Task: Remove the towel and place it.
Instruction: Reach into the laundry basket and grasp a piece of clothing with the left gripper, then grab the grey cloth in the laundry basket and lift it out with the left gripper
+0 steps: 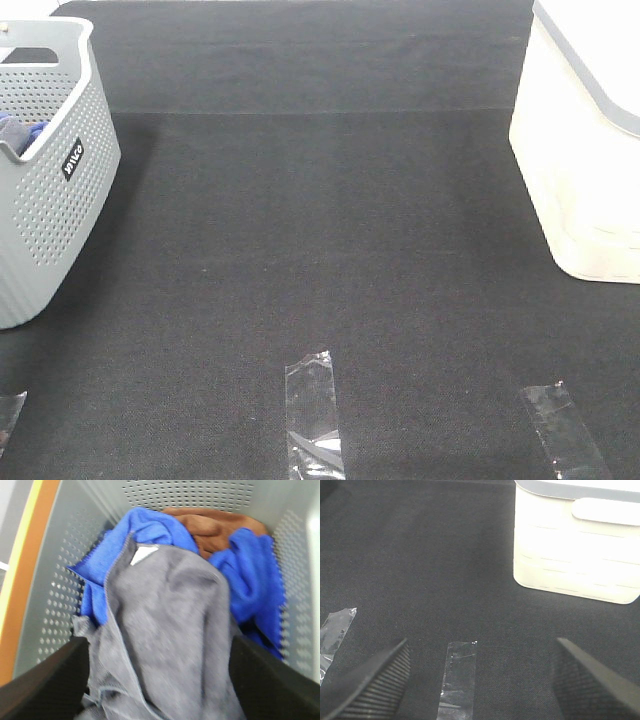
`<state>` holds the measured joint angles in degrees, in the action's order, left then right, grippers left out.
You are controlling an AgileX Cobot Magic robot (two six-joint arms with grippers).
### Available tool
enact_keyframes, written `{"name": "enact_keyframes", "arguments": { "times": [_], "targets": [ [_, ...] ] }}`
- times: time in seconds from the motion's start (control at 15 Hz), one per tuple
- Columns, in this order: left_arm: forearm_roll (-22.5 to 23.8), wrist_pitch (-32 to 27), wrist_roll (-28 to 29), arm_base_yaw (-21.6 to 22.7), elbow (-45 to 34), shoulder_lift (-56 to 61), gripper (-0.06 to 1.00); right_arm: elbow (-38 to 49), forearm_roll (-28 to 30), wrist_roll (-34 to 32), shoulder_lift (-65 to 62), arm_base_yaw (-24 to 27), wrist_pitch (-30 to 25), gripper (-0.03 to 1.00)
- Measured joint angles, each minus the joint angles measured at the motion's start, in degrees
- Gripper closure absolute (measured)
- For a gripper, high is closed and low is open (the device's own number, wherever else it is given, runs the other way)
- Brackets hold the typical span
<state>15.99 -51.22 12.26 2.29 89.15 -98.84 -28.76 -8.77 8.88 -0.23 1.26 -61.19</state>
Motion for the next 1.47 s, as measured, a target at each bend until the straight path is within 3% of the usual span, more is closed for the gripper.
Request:
{"name": "enact_keyframes", "arguments": {
  "times": [0.27, 0.53, 0.87, 1.13, 1.47],
  "targets": [
    [-0.3, -4.6, -0.3, 4.4, 14.3, -12.1, 0.28, 0.0, 0.0, 0.0, 0.0, 0.0, 0.0, 0.24],
    [-1.0, -6.9, -2.4, 6.6, 20.6, -19.6, 0.30, 0.0, 0.0, 0.0, 0.0, 0.0, 0.0, 0.24],
    [-1.1, -6.4, -6.0, 8.5, 22.8, -25.5, 0.30, 0.0, 0.0, 0.0, 0.0, 0.0, 0.0, 0.24],
    [-0.2, -0.7, -6.0, 8.5, 23.0, -29.0, 0.30, 0.0, 0.0, 0.0, 0.0, 0.0, 0.0, 0.24],
    [0.1, 1.4, -6.0, 9.3, 23.1, -30.4, 0.34, 0.0, 0.0, 0.0, 0.0, 0.0, 0.0, 0.24]
  ]
}}
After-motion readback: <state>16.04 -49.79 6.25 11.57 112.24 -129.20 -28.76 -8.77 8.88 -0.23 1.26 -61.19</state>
